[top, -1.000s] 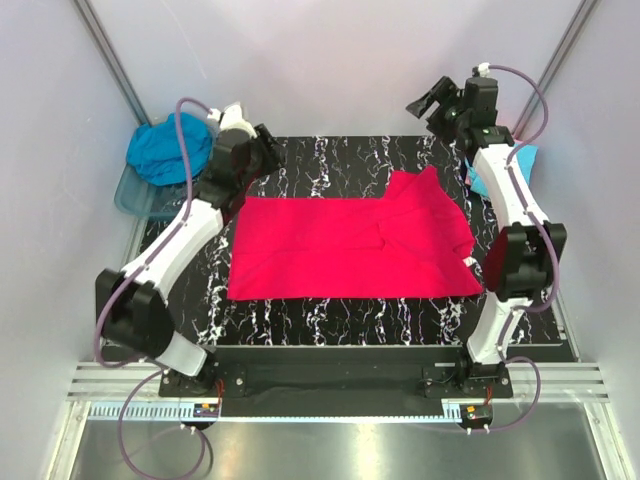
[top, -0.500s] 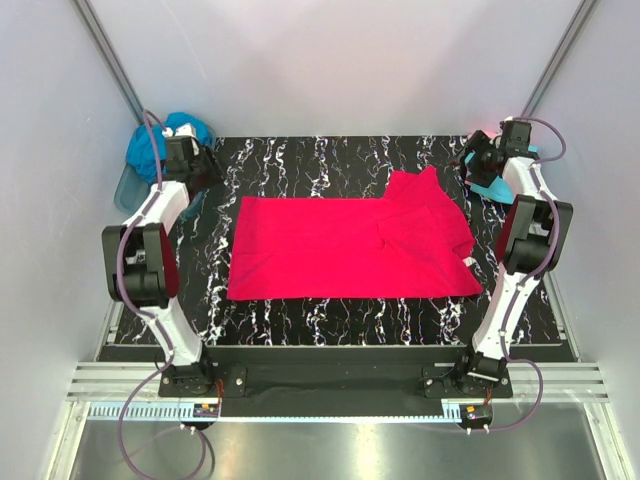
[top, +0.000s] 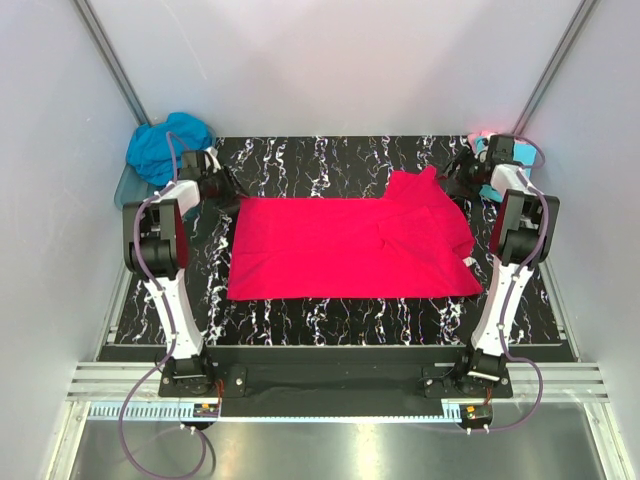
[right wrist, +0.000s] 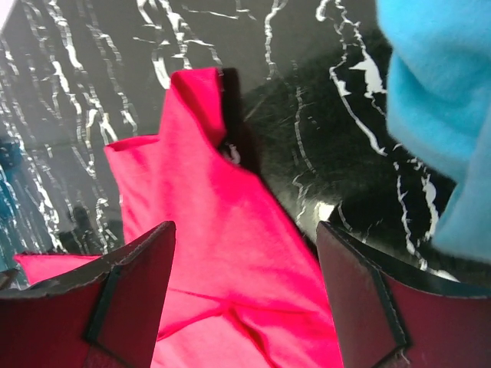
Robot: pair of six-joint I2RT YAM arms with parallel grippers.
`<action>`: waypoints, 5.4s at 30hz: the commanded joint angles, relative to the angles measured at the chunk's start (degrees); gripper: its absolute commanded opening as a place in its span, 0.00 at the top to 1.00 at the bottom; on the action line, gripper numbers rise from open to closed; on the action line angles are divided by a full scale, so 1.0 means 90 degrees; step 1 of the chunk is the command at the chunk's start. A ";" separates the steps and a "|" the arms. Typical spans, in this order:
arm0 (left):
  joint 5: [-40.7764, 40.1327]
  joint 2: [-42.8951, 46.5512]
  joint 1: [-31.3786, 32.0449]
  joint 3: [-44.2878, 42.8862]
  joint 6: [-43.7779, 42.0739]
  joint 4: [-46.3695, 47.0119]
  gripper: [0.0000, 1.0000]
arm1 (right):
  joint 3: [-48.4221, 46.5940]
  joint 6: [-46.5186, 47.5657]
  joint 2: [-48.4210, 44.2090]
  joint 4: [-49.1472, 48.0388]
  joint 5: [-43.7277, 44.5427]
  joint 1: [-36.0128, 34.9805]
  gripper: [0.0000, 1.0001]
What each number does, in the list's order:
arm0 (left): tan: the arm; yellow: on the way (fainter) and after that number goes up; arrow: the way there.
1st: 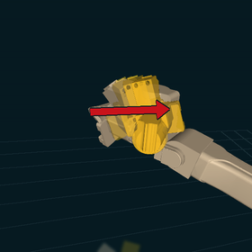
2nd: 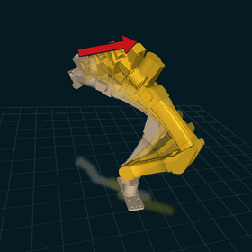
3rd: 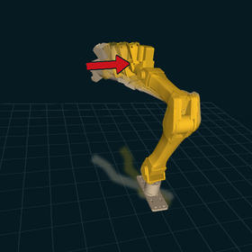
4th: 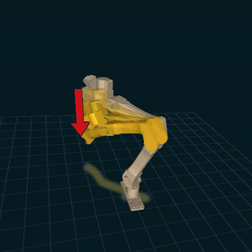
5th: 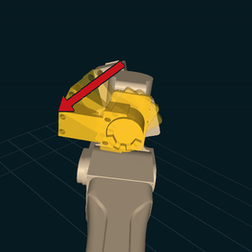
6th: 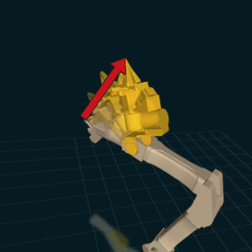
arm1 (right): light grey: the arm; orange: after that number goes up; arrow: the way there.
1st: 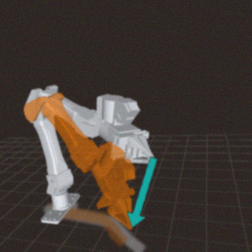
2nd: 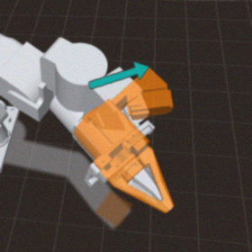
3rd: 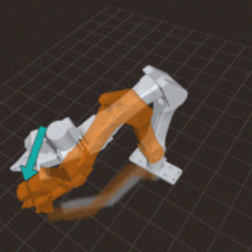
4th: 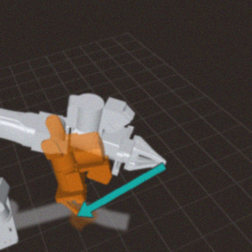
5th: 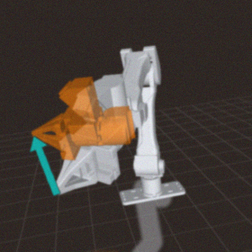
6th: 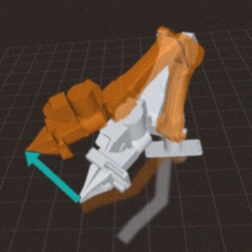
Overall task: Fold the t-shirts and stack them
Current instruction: Fold the tshirt
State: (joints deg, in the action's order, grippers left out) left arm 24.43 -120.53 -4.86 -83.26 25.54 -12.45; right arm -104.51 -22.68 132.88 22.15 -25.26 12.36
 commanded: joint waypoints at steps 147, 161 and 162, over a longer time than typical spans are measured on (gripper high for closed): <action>-0.0487 0.4925 -0.0455 0.2582 0.0512 -0.1526 1.00 | 0.7238 -0.3935 -0.7343 -0.3439 0.1927 0.0257 1.00; -0.0458 0.5745 -0.0729 0.3089 0.0785 -0.1683 1.00 | 0.7451 -0.4229 -0.7596 -0.3009 0.2122 0.0404 1.00; -0.0477 0.5823 -0.0729 0.3176 0.0805 -0.1712 1.00 | 0.7462 -0.4257 -0.7664 -0.2960 0.2171 0.0404 1.00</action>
State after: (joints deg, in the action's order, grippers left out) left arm 20.93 -71.42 -10.94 -55.77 31.73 -27.83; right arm -37.54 -60.03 66.72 -5.23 -8.97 15.42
